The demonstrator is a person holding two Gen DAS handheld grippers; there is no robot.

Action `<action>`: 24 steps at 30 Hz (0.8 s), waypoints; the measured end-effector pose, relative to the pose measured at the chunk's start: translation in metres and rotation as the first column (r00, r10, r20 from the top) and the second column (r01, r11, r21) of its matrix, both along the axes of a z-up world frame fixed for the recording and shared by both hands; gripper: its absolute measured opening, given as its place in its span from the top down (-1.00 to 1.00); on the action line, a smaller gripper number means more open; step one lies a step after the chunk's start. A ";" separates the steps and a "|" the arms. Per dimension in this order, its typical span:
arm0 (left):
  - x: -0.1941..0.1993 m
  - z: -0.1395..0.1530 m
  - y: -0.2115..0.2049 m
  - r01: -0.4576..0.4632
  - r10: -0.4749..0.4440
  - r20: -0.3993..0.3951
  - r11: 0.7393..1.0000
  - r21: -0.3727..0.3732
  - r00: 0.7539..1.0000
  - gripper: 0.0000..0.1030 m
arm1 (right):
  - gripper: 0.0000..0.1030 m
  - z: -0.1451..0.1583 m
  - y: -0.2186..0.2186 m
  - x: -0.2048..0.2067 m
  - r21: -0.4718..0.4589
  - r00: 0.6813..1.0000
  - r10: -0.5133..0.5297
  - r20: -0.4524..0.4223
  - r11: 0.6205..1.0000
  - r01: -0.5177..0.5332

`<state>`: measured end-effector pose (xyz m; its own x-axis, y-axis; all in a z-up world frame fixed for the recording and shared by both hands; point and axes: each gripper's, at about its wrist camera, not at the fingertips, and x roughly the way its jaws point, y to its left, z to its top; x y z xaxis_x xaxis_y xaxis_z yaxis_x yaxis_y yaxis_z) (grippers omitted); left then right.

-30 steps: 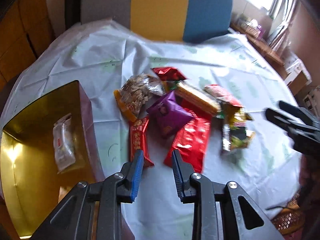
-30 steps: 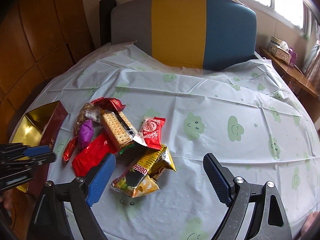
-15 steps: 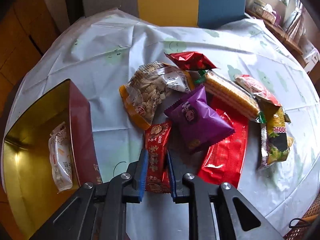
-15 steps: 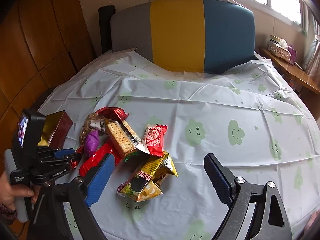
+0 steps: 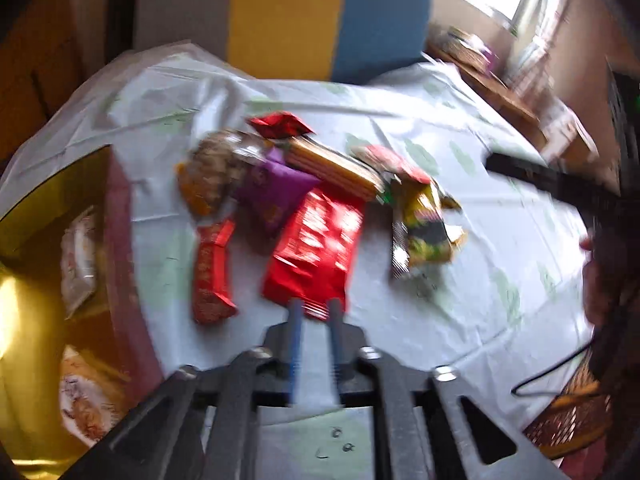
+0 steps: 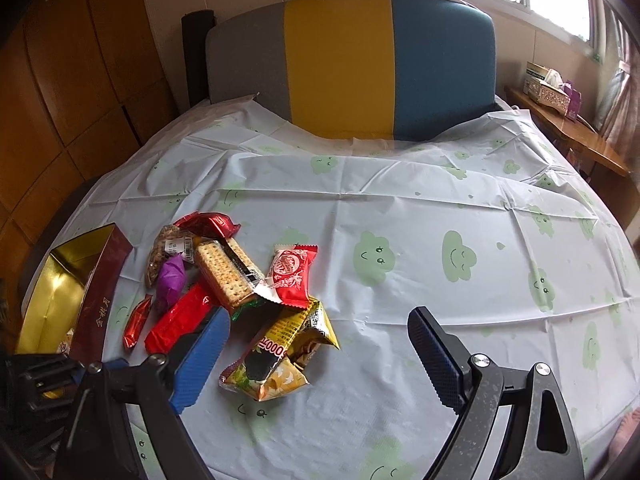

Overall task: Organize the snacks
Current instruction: 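Move the left tool back over the snack pile toward the red bar, then grasp the small red patterned bar with the left tool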

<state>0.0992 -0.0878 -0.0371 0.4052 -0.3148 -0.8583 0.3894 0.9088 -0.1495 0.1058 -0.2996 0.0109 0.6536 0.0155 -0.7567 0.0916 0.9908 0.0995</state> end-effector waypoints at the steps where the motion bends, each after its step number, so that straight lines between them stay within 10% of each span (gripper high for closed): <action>1: 0.005 0.005 0.005 -0.024 0.024 0.010 1.000 0.009 1.000 0.51 | -0.77 0.000 0.000 0.000 0.002 1.000 0.000 0.001 1.000 0.000; 16: 0.068 -0.036 -0.007 0.037 -0.015 -0.076 0.954 0.296 0.997 0.53 | -0.77 0.005 0.001 0.000 0.012 1.000 0.011 0.013 1.000 -0.012; 24: 0.048 -0.021 -0.005 0.075 -0.071 -0.024 0.982 0.174 0.997 0.60 | -0.77 0.006 -0.007 0.001 0.034 1.000 -0.019 0.019 0.999 0.019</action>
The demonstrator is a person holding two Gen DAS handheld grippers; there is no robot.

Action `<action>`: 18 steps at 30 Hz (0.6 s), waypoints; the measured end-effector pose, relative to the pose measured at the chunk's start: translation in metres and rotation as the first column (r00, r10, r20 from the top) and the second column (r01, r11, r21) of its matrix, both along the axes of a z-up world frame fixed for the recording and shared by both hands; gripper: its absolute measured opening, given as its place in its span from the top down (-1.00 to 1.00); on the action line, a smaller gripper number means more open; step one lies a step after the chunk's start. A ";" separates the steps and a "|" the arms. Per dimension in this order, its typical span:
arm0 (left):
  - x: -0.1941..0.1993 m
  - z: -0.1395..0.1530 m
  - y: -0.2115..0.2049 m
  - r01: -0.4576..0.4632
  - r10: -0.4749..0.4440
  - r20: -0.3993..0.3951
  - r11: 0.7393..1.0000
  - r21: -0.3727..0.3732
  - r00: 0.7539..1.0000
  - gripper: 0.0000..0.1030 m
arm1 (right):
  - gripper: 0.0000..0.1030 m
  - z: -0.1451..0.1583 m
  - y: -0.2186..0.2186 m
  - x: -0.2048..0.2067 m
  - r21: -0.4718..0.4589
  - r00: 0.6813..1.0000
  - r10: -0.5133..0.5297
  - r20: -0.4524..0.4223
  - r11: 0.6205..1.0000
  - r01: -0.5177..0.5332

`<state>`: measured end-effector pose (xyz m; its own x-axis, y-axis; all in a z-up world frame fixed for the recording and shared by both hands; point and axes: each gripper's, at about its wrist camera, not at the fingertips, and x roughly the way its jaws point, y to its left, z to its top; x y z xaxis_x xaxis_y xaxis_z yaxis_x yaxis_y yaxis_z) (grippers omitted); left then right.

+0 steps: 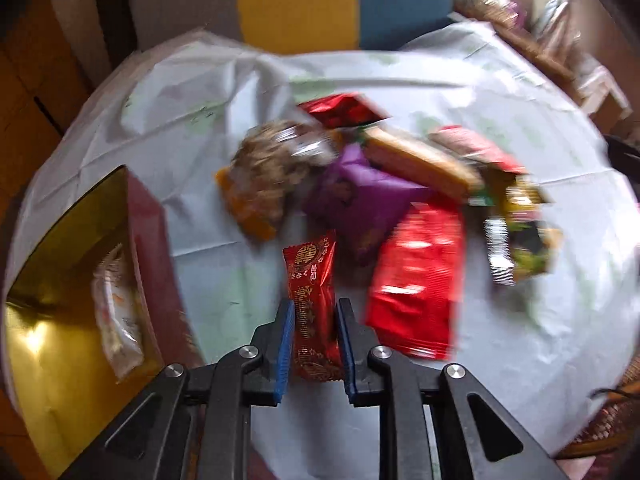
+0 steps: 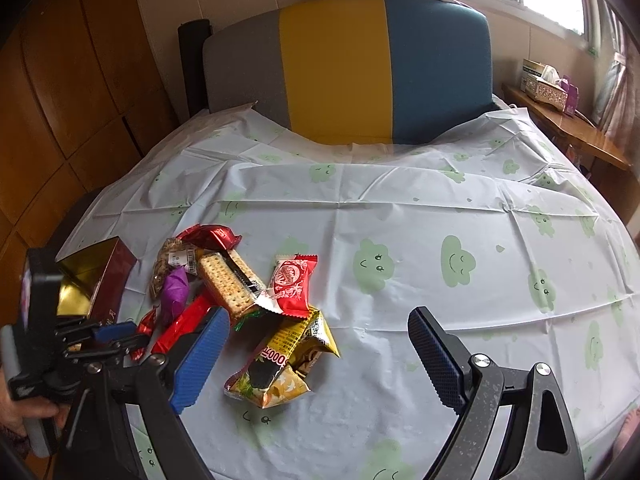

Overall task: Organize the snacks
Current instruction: 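Grasp the small red patterned bar with the left tool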

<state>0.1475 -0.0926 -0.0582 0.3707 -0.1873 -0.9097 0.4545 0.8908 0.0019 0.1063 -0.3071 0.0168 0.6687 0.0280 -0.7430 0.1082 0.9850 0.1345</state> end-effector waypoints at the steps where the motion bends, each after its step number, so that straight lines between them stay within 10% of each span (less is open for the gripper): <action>1: -0.009 0.006 -0.001 0.013 -0.013 0.001 0.999 -0.038 1.000 0.60 | -0.77 0.000 -0.002 0.000 0.007 1.000 -0.007 -0.001 1.000 0.007; 18: -0.096 -0.015 -0.020 0.063 -0.063 -0.004 0.995 -0.079 0.998 0.43 | -0.77 -0.039 -0.010 0.011 0.177 0.983 0.026 -0.184 0.984 0.008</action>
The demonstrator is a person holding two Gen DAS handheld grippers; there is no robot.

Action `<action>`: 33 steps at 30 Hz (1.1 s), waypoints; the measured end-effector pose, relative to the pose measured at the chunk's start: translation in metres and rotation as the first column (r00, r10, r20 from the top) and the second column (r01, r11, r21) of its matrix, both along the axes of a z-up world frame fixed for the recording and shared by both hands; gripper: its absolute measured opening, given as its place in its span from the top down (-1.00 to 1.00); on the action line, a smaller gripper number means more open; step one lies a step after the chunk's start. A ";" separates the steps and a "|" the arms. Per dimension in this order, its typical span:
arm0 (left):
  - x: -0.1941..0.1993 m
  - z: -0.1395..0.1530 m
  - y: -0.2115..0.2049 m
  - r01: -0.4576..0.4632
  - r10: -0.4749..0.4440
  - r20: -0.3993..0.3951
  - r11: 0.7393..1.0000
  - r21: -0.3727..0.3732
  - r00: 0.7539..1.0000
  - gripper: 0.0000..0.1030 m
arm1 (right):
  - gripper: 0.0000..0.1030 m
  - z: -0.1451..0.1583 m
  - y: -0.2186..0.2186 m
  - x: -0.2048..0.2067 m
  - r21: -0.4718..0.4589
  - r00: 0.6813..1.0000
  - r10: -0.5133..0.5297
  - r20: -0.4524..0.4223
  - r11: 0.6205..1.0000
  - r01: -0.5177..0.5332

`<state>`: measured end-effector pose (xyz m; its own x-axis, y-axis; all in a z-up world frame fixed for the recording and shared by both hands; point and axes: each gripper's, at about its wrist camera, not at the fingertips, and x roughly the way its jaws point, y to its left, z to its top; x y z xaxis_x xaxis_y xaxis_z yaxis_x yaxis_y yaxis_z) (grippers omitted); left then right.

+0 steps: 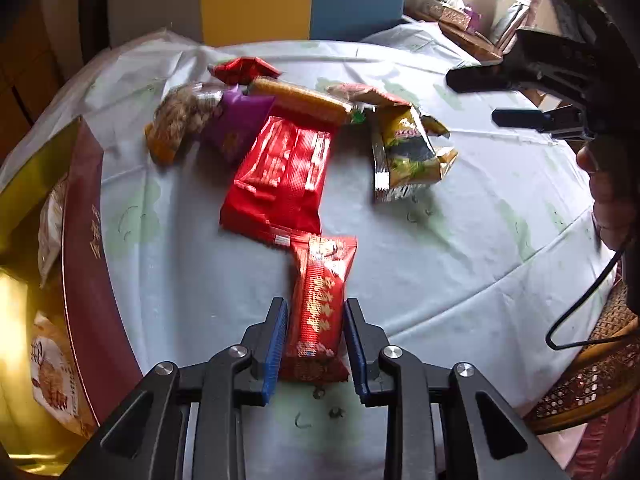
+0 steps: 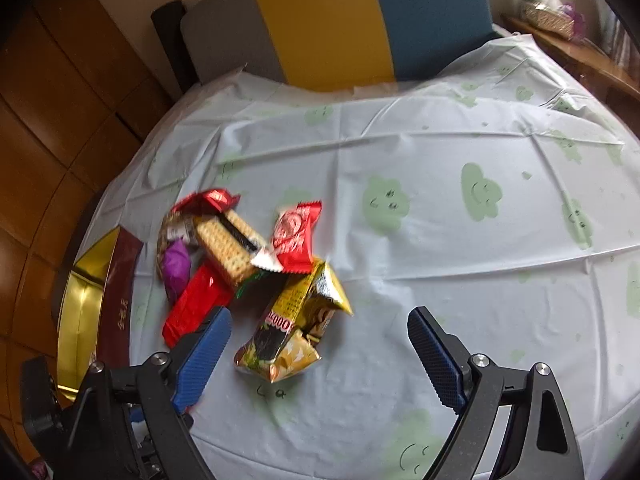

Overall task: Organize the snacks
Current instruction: 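Grasp the small red patterned bar with the left tool, then carry the red bar into the tin with the left tool while the right tool grasps the yellow chip bag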

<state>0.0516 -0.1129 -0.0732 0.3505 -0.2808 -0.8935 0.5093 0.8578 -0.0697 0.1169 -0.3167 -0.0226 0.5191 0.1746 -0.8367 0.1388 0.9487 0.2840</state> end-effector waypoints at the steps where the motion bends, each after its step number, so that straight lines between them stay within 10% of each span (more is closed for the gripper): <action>1: 0.000 0.000 -0.001 0.004 -0.004 0.005 1.000 0.005 1.000 0.42 | -0.77 -0.003 0.001 0.001 -0.002 1.000 0.000 -0.009 1.000 0.000; 11: -0.004 -0.004 0.001 0.016 -0.013 0.077 0.999 -0.031 0.997 0.48 | -0.76 -0.030 0.024 0.019 -0.016 0.999 0.038 -0.023 0.999 -0.038; 13: -0.006 -0.004 0.005 0.002 0.002 0.090 0.999 -0.039 0.996 0.58 | -0.56 -0.036 0.033 0.023 -0.073 0.997 0.066 -0.028 0.995 -0.068; 14: -0.007 -0.004 0.008 -0.007 0.011 0.087 0.999 -0.052 0.996 0.58 | -0.12 -0.040 0.038 0.024 -0.140 0.997 0.070 -0.045 0.987 -0.076; 20: -0.020 0.020 0.035 -0.028 0.043 0.074 0.982 -0.185 0.996 0.59 | 0.18 -0.041 0.036 0.023 -0.100 0.993 0.100 -0.069 0.989 -0.106; 27: -0.005 0.068 0.103 -0.173 0.208 0.070 0.925 -0.339 0.976 0.59 | 0.06 -0.044 0.031 0.023 -0.090 0.990 0.102 -0.096 0.990 -0.110; 33: 0.035 0.068 0.177 -0.432 0.448 -0.050 0.819 -0.379 0.893 0.59 | 0.01 -0.044 0.034 0.023 -0.102 0.989 0.111 -0.100 0.987 -0.121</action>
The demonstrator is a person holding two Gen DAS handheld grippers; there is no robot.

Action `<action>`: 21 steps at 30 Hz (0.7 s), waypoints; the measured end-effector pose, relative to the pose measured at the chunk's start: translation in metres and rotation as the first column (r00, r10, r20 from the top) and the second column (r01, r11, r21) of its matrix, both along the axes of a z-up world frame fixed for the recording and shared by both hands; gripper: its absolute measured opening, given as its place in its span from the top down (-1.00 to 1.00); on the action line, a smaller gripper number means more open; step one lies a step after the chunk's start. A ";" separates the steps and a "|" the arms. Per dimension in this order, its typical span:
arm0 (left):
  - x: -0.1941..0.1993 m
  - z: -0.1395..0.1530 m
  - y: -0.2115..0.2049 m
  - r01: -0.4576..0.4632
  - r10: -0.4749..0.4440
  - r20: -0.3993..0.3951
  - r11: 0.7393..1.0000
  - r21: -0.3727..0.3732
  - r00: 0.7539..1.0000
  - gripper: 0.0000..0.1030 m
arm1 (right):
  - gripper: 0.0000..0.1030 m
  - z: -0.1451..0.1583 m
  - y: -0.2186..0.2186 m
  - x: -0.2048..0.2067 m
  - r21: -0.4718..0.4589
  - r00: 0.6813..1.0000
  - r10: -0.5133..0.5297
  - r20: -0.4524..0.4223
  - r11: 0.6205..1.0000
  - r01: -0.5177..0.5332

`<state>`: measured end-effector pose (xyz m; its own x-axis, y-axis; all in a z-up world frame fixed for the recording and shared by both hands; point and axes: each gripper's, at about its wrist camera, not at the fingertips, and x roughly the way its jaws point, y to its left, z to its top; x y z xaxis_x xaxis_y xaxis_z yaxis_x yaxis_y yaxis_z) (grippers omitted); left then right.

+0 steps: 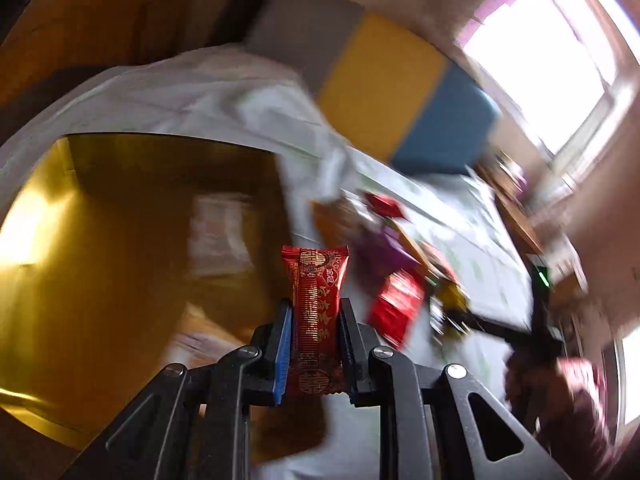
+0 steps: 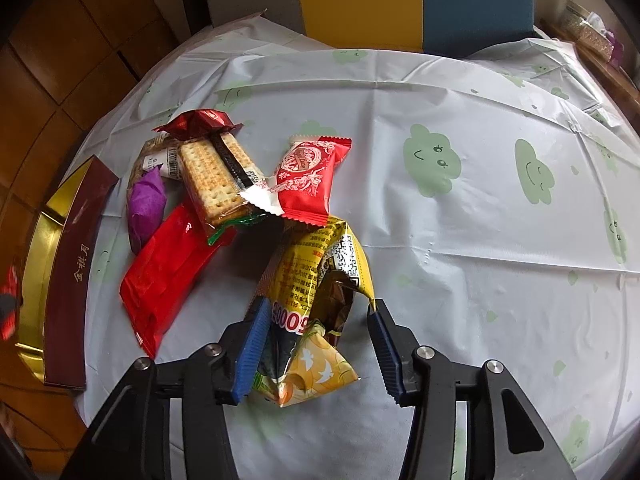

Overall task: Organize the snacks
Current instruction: 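Carry the red bar into the tin with the left tool while the right tool grasps the yellow chip bag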

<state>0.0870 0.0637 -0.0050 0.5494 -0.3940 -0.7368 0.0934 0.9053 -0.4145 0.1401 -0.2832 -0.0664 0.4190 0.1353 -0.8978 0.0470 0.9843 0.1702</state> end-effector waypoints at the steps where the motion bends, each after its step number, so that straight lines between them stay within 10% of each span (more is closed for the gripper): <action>1: 0.008 -0.001 0.009 -0.032 0.032 -0.010 0.999 0.004 0.999 0.59 | 0.01 0.000 0.001 0.000 -0.005 1.000 0.002 0.001 1.000 -0.002; 21: 0.095 -0.029 0.017 -0.132 0.126 -0.120 0.990 -0.047 0.985 0.41 | 0.02 -0.002 0.019 0.002 -0.093 0.997 0.071 0.013 0.993 -0.070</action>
